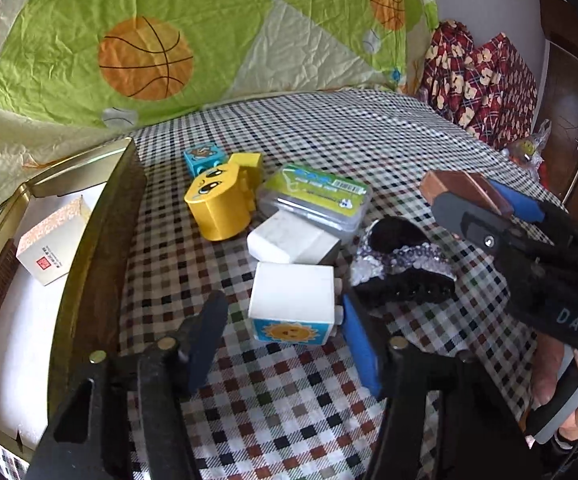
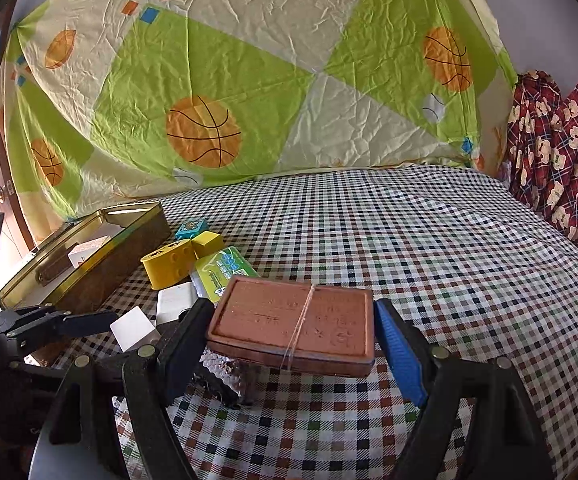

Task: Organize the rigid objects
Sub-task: 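Close the left tool on the white sun cube while the right tool holds the brown block, then carry the white cube toward the tin with the left tool while the right tool holds the block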

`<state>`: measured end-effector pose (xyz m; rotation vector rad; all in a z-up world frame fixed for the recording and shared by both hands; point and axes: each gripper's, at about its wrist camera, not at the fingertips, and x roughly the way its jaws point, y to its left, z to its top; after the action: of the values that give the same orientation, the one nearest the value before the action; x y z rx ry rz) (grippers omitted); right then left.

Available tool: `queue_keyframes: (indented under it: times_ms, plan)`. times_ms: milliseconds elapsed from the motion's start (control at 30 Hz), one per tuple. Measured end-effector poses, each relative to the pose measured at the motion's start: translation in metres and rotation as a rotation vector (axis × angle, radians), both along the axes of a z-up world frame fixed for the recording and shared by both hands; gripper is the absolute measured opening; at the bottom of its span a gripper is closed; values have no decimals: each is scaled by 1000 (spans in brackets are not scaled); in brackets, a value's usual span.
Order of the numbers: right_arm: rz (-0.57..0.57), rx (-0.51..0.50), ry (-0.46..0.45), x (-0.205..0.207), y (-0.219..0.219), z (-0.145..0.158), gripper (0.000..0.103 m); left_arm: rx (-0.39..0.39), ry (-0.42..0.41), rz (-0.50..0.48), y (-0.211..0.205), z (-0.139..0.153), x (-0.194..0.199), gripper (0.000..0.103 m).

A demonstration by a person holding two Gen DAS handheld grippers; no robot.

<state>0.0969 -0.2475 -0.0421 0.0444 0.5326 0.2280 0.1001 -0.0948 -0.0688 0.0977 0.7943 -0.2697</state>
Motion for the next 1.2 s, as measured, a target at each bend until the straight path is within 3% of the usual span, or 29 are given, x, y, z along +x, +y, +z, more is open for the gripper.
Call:
queue_keyframes:
  times_ms: [167, 267, 700, 933, 1200]
  plan:
    - [-4, -5, -2, 0, 0, -1, 82, -30, 36, 0, 4, -3, 3, 57]
    - [-20, -29, -23, -4, 3, 0, 82, -29, 30, -3, 5, -3, 3, 42]
    - [-45, -44, -63, -9, 4, 2, 82, -128, -79, 27, 26, 12, -11, 42]
    - [-47, -45, -70, -10, 4, 2, 82, -59, -213, 43, 16, 20, -29, 42]
    - [-46, -51, -101, -15, 5, 4, 82, -103, -247, 61, 24, 24, -33, 42]
